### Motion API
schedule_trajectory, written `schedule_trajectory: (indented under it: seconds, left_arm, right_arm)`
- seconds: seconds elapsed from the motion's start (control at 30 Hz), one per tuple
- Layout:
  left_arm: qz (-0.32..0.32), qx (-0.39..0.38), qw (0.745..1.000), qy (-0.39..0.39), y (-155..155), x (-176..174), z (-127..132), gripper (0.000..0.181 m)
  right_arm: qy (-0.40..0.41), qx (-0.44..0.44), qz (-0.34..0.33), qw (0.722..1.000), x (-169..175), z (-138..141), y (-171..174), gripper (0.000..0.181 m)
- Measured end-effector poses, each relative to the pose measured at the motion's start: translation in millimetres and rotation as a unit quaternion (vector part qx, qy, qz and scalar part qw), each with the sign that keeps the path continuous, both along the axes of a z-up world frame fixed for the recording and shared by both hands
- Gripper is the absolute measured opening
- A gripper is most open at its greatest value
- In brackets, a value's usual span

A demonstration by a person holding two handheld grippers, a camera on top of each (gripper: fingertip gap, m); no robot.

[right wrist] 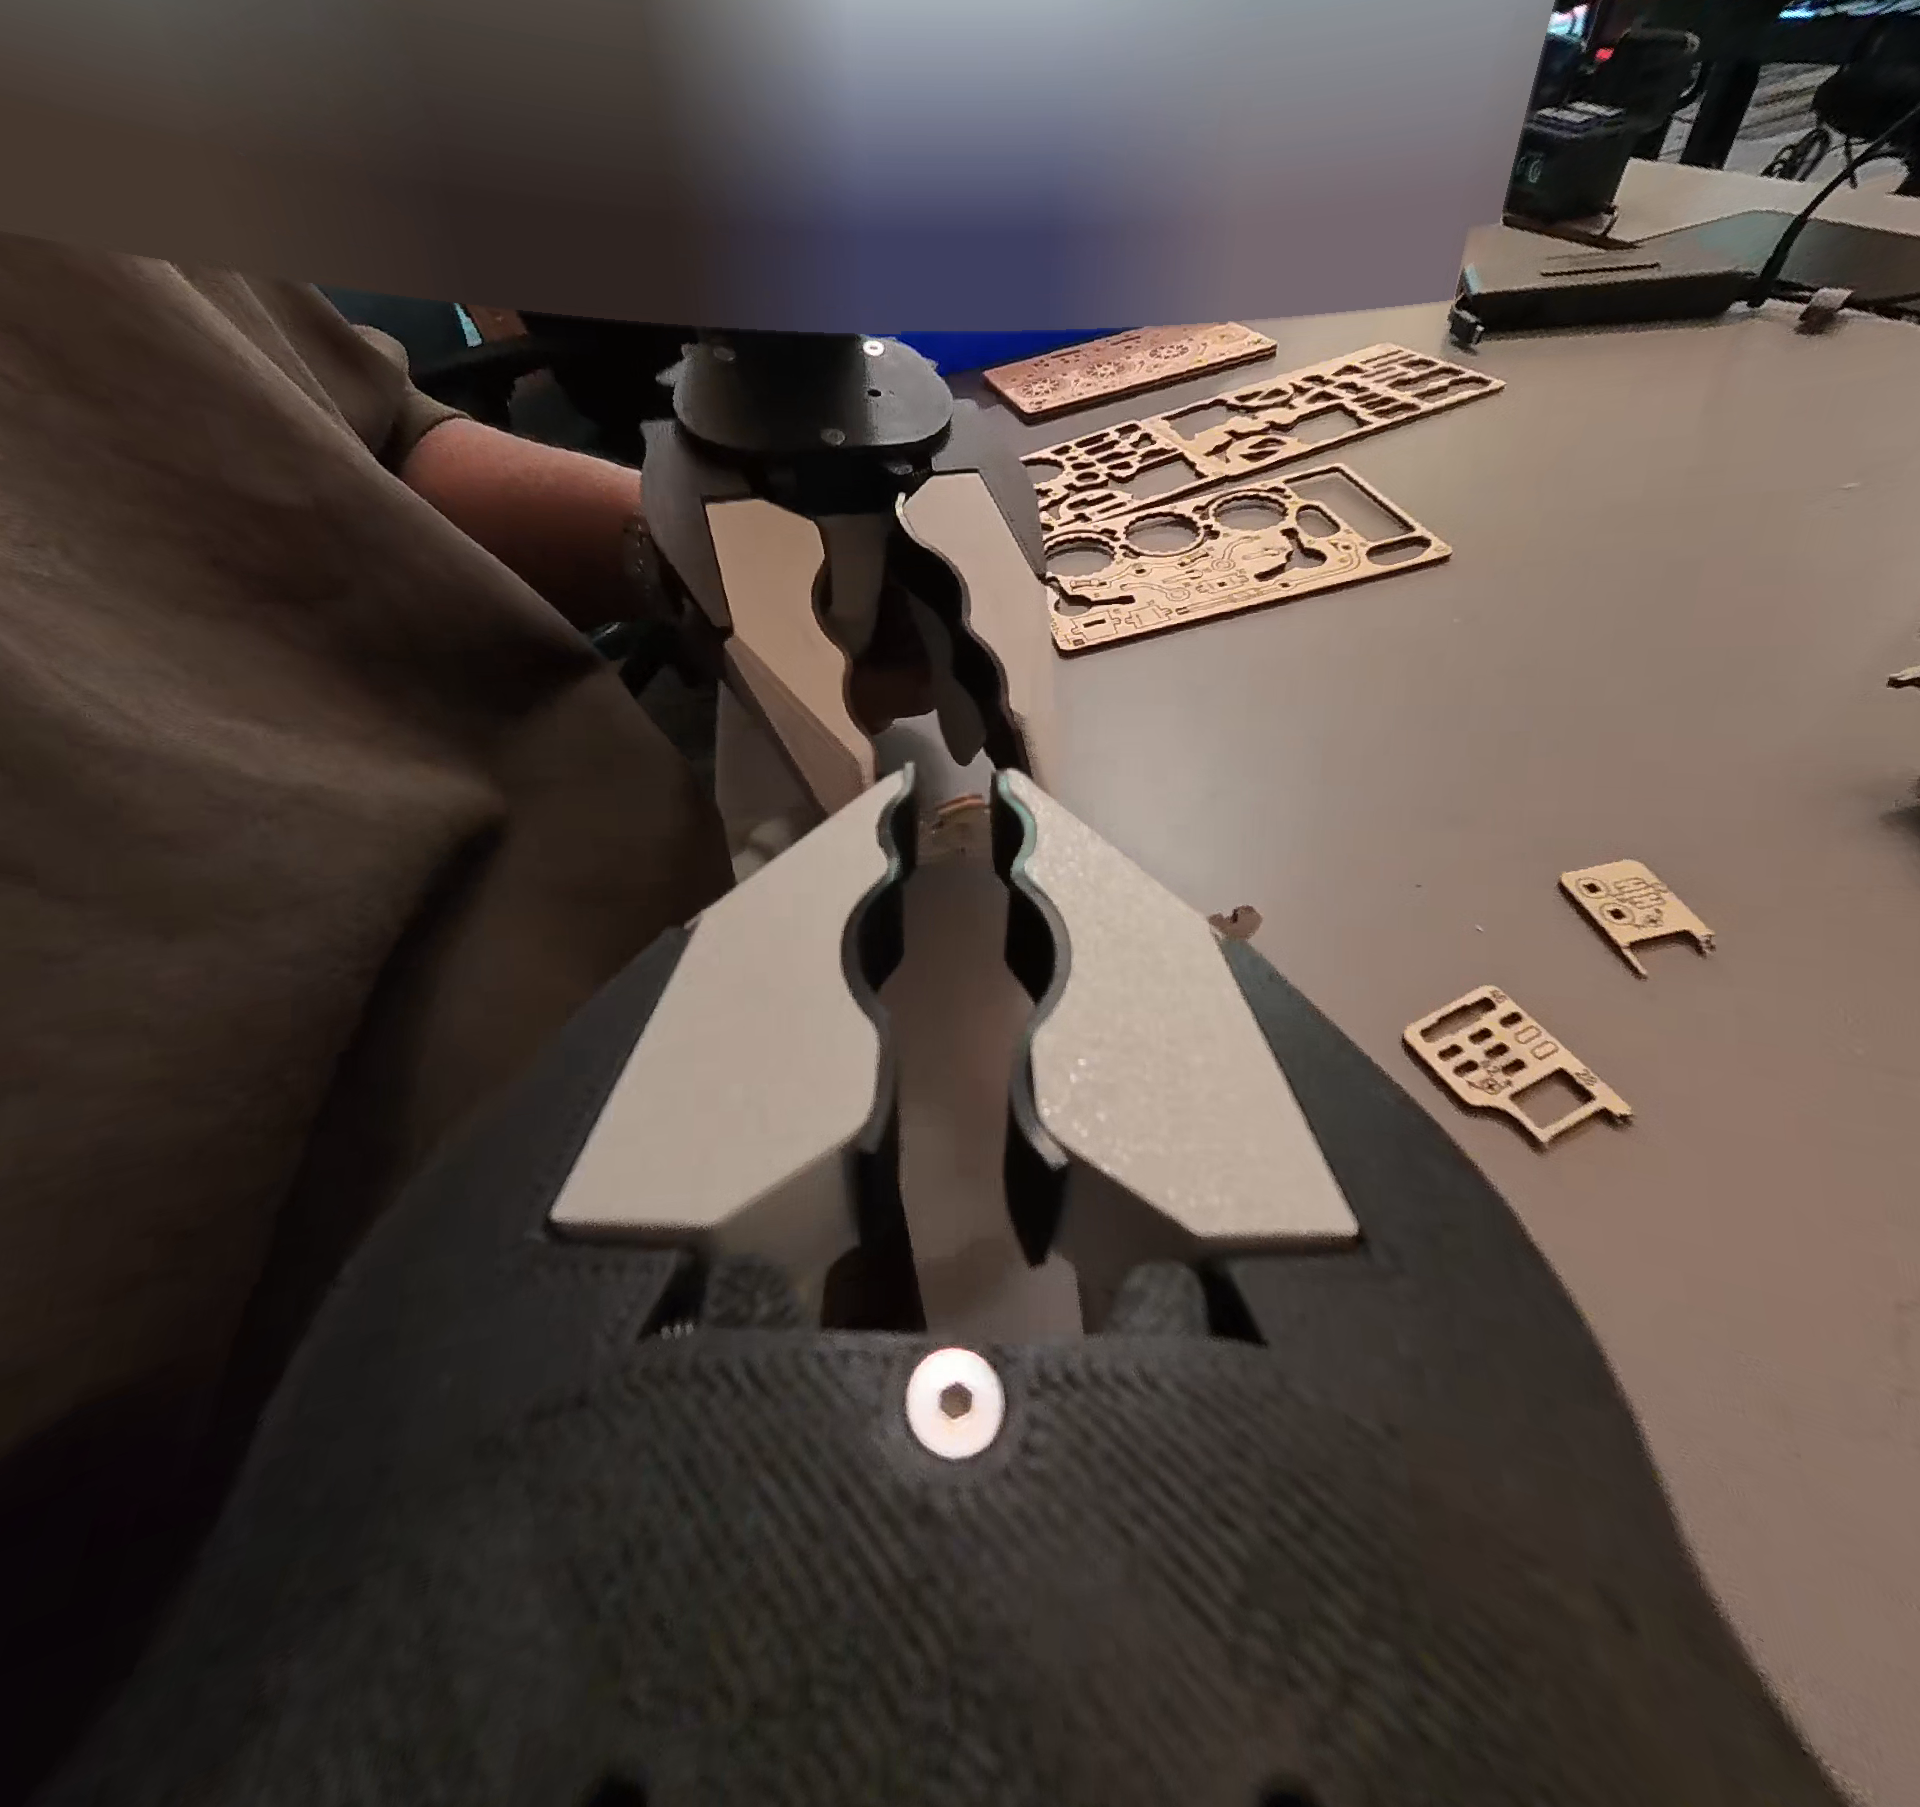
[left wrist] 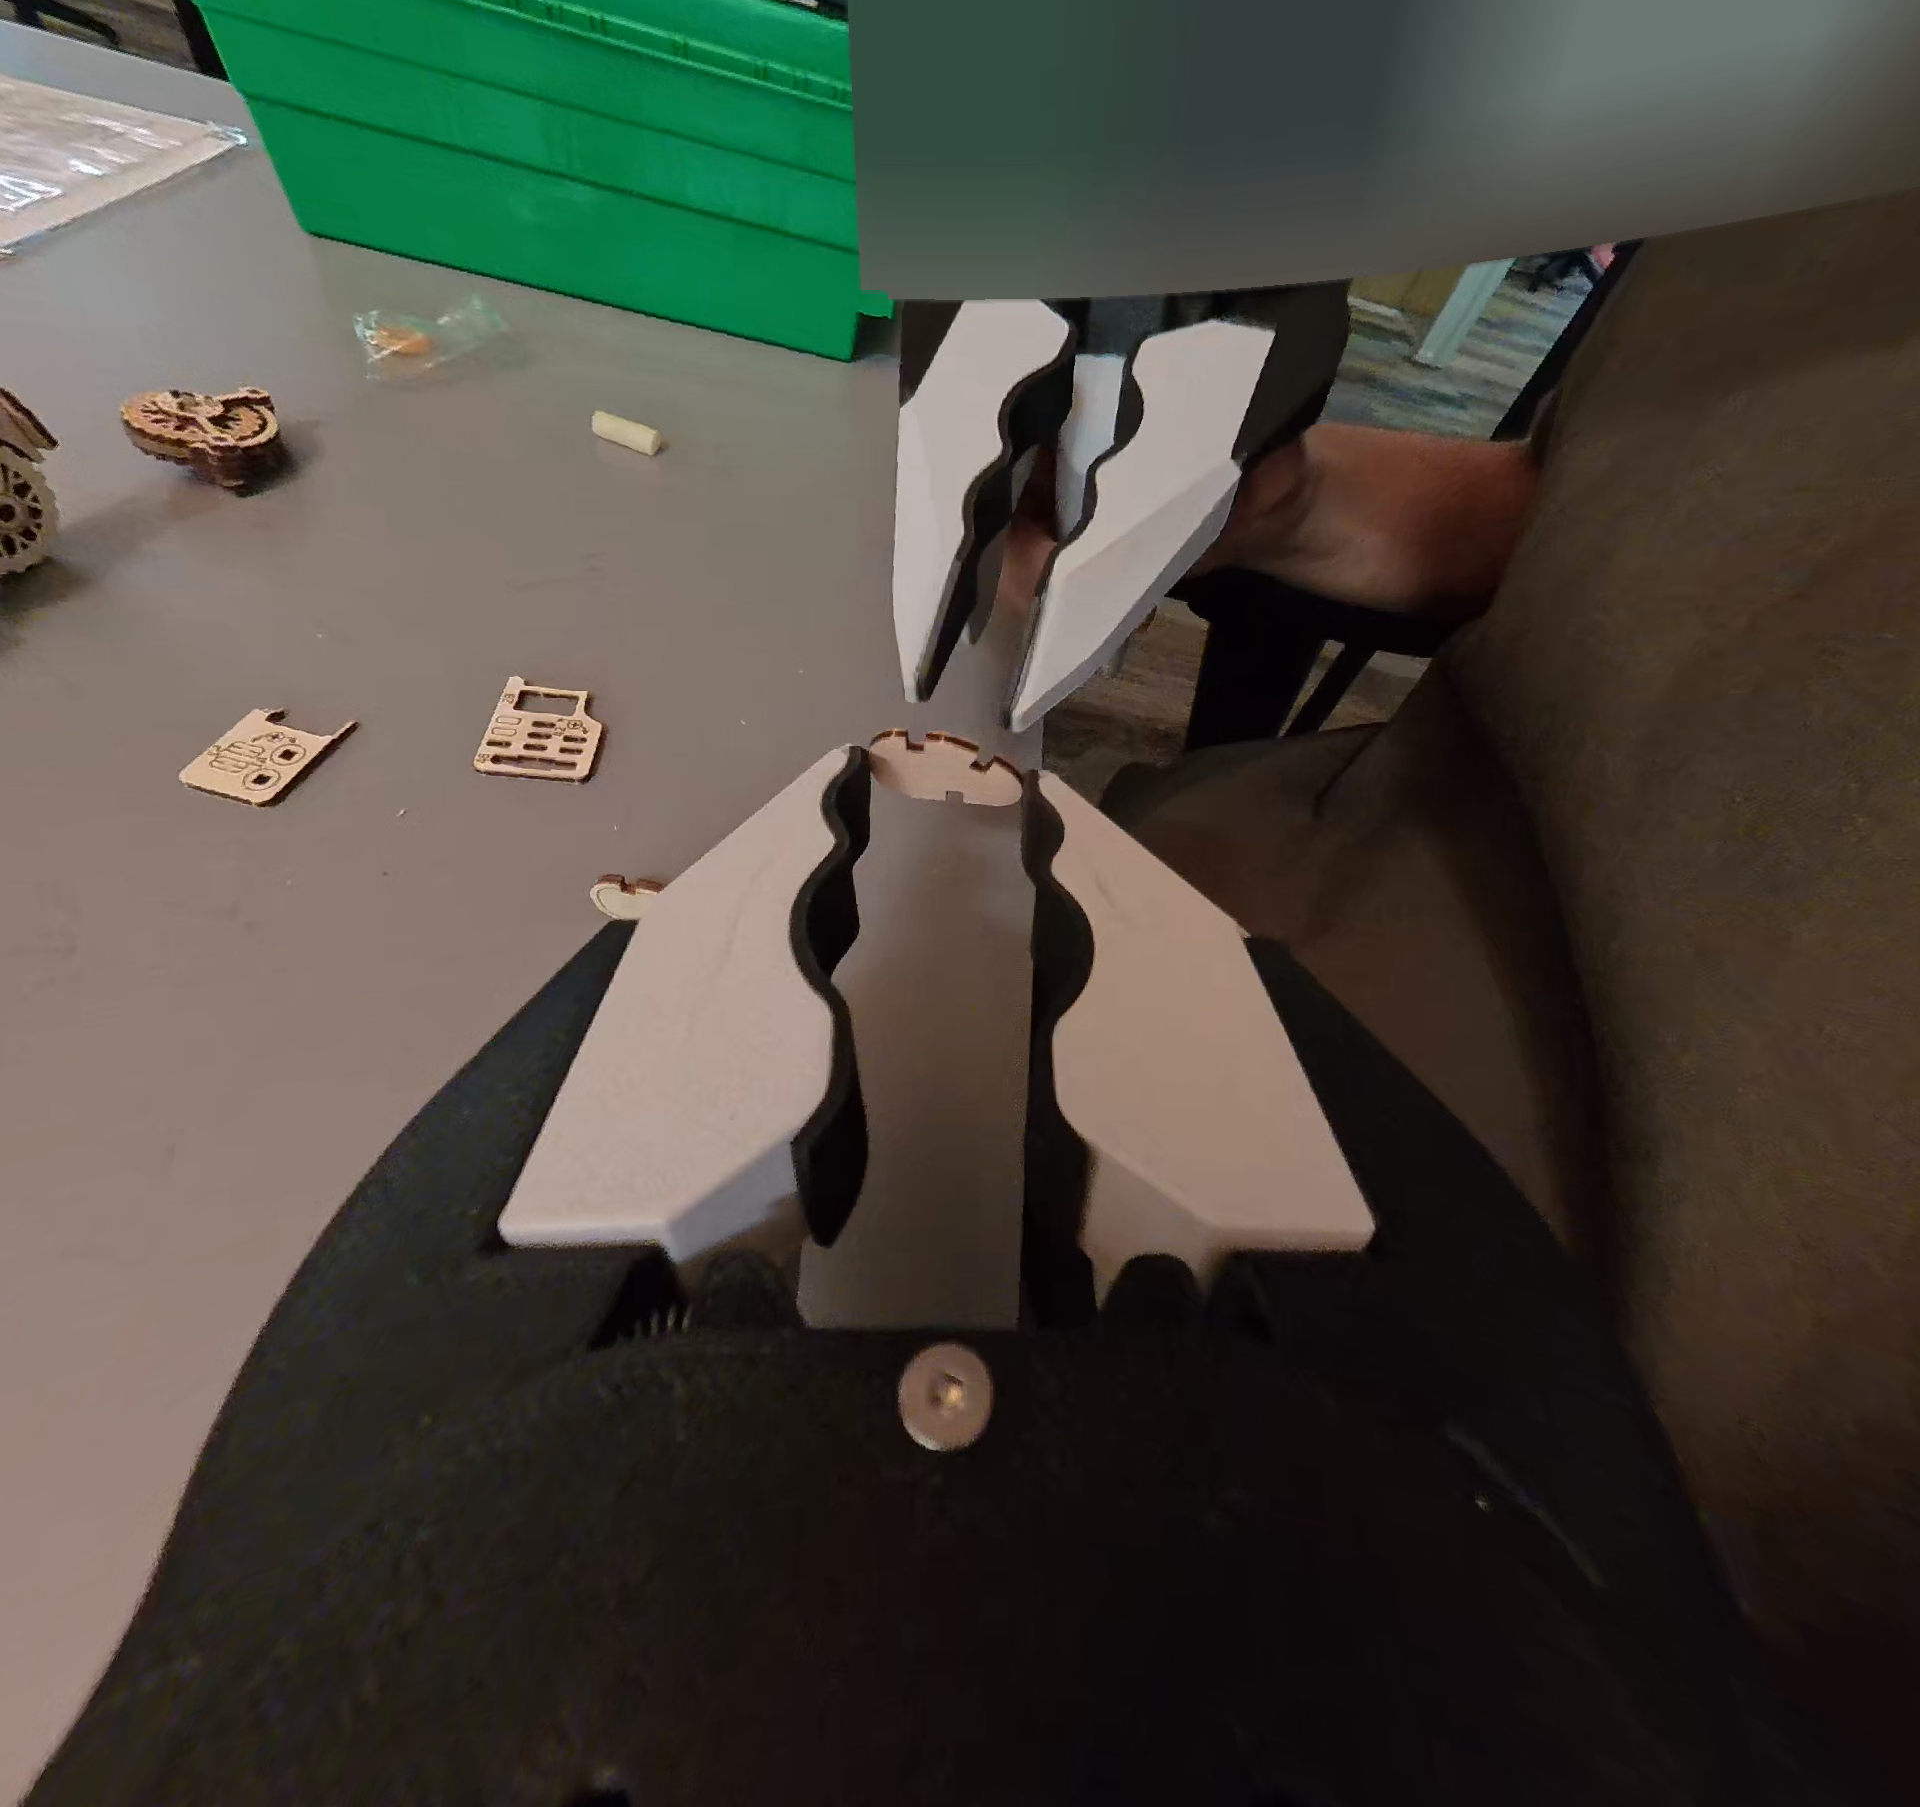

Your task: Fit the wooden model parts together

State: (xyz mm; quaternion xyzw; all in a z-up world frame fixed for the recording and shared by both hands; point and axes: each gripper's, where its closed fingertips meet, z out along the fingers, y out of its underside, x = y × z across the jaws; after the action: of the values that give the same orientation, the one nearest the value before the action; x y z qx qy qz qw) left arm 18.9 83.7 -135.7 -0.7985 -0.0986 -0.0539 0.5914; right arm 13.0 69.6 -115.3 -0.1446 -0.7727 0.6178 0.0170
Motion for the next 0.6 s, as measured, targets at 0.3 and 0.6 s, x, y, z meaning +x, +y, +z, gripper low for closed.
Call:
schedule_trajectory:
  seconds: [0.3, 0.6]
  left_arm:
    - [0.0, -0.004, 1.0, -0.001, 2, 1, -2, 0.027]
    - [0.114, -0.042, 0.992, 0.031, -6, -37, -8, 0.027]
  right_arm:
    - [0.022, 0.014, -0.012, 1.0, -4, 1, 4, 0.01]
    - [0.099, 0.167, -0.09, 0.977, -58, 4, 38, 0.017]
